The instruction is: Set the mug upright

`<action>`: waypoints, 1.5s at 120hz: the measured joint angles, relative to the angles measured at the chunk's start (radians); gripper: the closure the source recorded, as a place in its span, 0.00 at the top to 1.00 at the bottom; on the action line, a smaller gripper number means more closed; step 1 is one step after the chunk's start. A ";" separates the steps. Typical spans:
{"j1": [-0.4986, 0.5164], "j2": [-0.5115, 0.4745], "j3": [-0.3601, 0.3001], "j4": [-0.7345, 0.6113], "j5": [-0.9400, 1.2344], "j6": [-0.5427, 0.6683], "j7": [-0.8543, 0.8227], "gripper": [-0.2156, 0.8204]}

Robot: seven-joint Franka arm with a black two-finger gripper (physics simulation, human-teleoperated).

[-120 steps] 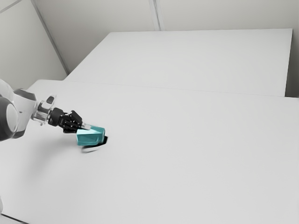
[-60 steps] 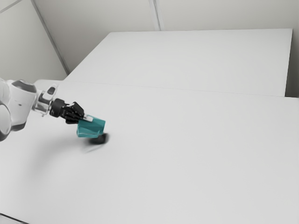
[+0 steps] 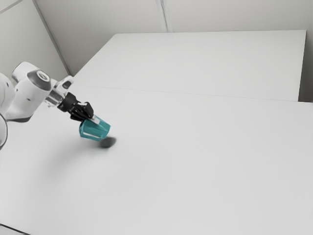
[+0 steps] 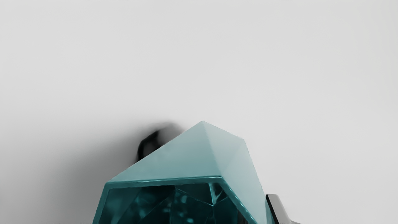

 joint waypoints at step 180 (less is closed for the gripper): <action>-0.030 0.105 -0.244 0.082 0.760 0.237 -0.674 0.04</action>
